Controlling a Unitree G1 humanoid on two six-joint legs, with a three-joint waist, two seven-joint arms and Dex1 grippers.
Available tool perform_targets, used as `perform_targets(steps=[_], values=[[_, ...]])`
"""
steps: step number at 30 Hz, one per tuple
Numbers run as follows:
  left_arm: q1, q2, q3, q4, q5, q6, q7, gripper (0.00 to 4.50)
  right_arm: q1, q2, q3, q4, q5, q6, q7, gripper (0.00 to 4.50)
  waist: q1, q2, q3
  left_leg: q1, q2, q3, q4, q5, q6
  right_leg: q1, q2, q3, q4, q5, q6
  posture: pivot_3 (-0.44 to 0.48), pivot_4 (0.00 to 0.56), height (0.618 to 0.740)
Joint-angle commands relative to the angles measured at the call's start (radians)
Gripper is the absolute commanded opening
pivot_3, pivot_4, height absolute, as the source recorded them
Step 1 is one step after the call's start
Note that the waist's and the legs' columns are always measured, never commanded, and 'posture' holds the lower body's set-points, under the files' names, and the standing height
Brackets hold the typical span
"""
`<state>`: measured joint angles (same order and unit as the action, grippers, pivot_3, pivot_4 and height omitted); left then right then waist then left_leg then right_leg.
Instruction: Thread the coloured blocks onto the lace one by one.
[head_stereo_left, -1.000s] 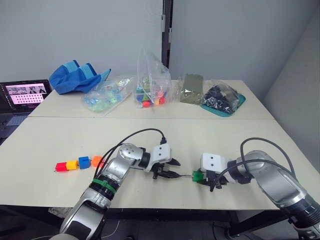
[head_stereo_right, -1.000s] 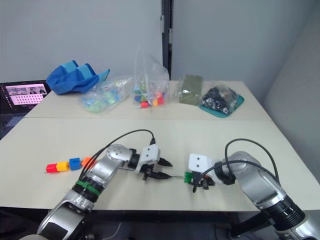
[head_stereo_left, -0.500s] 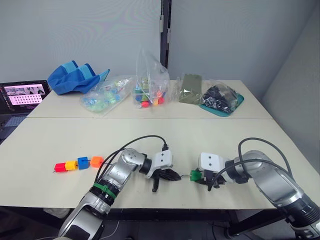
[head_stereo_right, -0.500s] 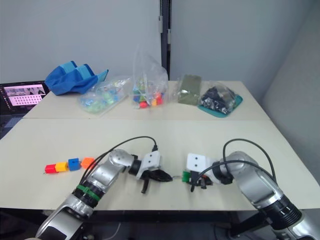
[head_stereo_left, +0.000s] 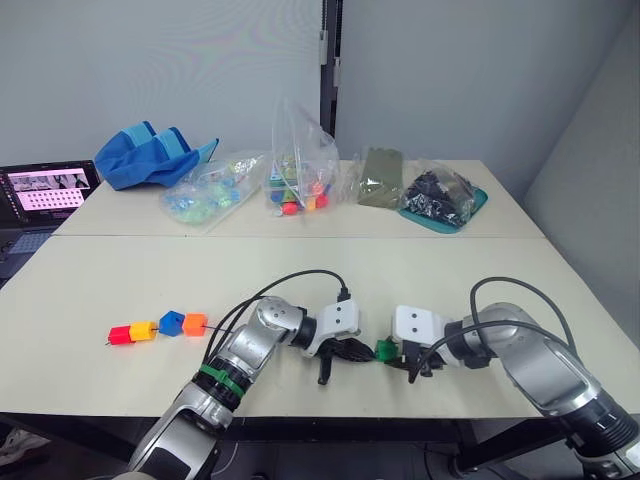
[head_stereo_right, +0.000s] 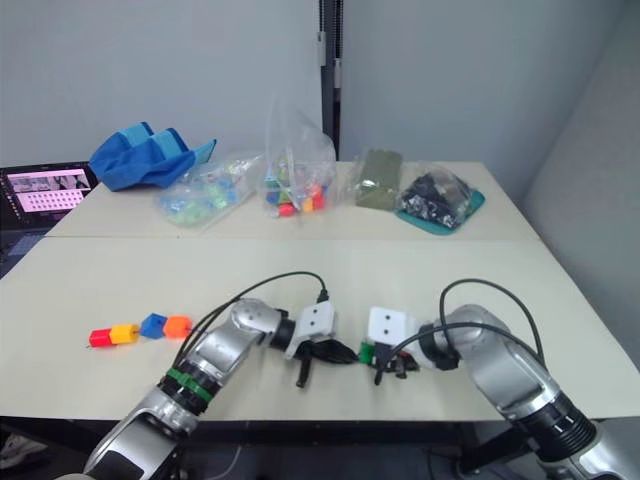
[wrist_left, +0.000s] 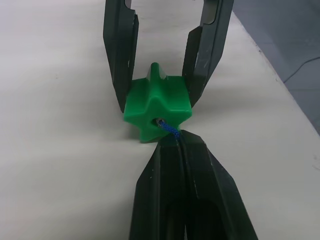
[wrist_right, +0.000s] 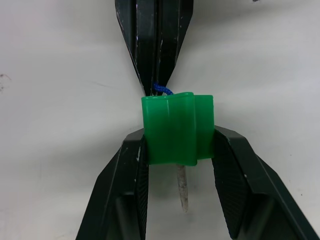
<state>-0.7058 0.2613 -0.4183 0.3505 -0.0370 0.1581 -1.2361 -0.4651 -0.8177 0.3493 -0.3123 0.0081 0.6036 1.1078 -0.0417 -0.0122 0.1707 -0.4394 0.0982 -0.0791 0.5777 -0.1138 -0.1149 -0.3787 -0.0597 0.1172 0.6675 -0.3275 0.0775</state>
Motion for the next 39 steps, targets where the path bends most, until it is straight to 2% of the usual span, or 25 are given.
perform_targets(steps=[1,8,14,15,20,22,26,30,36,39], values=[[-0.009,-0.001,-0.008,-0.028,0.001,0.007,-0.001,0.0,0.002,0.015,0.025,-0.036,0.007,0.007,0.004,1.29,0.0,0.0,0.0,0.0,0.0,0.0,0.0,0.0,0.0,0.0,0.0,0.0,0.0,0.0,0.0,0.0,0.15,0.74],[-0.007,0.015,0.009,-0.044,-0.016,0.047,-0.002,0.0,0.002,0.021,0.029,-0.033,0.002,0.004,0.006,1.29,0.0,0.0,0.0,0.0,0.0,0.0,0.0,0.0,0.0,0.0,0.0,0.0,0.0,0.0,0.0,0.0,0.15,0.74],[-0.004,0.083,0.063,-0.101,-0.071,0.121,-0.027,1.77,0.002,0.028,0.004,-0.028,0.016,0.023,-0.003,1.29,-0.003,0.0,0.0,0.0,0.0,0.0,0.0,0.0,0.0,0.0,0.0,0.0,0.0,0.0,0.0,0.0,0.15,0.74],[-0.005,0.094,0.07,-0.1,-0.074,0.116,-0.03,2.14,0.001,0.027,-0.003,-0.034,0.026,0.036,0.002,2.34,-0.002,0.0,0.0,0.0,0.0,0.0,0.0,0.0,0.0,0.0,0.0,0.0,0.0,0.0,0.0,0.0,0.15,0.74],[-0.018,0.092,0.083,-0.068,-0.082,0.064,-0.03,3.81,0.0,0.004,-0.059,-0.039,0.073,0.069,0.01,4.02,0.007,0.0,0.0,0.0,0.0,0.0,0.0,0.0,0.0,0.001,0.0,0.0,0.0,0.0,0.0,0.0,0.15,0.74],[-0.02,0.069,0.079,-0.063,-0.09,0.046,-0.037,4.48,0.002,-0.018,-0.09,-0.042,0.087,0.076,0.007,4.5,0.014,0.0,0.0,0.0,0.0,0.0,0.001,0.0,0.0,0.001,0.0,0.0,-0.001,0.0,0.0,0.0,0.15,0.74],[-0.018,0.033,0.061,-0.065,-0.091,0.063,-0.038,4.48,0.02,-0.065,-0.135,-0.078,0.122,0.115,0.005,4.5,0.024,0.0,0.0,0.0,0.0,0.0,0.002,0.0,0.001,0.001,0.0,0.0,-0.001,0.0,0.001,0.0,0.15,0.74],[-0.022,-0.028,0.039,-0.019,-0.065,0.055,0.019,4.48,0.079,-0.117,-0.206,-0.142,0.167,0.176,-0.004,4.5,0.027,0.0,0.0,0.0,0.0,0.0,0.002,-0.001,0.001,0.001,0.0,0.0,-0.001,0.0,0.001,0.0,0.15,0.74],[-0.034,-0.078,0.027,0.072,-0.041,0.007,0.045,4.48,0.153,-0.125,-0.243,-0.168,0.169,0.163,-0.076,4.5,0.023,0.0,0.0,0.0,0.0,0.0,0.004,-0.001,0.002,0.002,0.0,0.0,-0.001,0.0,0.001,0.0,0.15,0.74],[-0.032,-0.112,0.029,0.096,-0.063,0.009,0.03,3.63,0.163,-0.112,-0.214,-0.154,0.149,0.134,-0.109,4.5,0.024,0.0,0.0,0.0,0.0,0.0,0.004,-0.001,0.002,0.002,0.0,0.0,-0.001,0.0,0.001,0.0,0.15,0.74]])
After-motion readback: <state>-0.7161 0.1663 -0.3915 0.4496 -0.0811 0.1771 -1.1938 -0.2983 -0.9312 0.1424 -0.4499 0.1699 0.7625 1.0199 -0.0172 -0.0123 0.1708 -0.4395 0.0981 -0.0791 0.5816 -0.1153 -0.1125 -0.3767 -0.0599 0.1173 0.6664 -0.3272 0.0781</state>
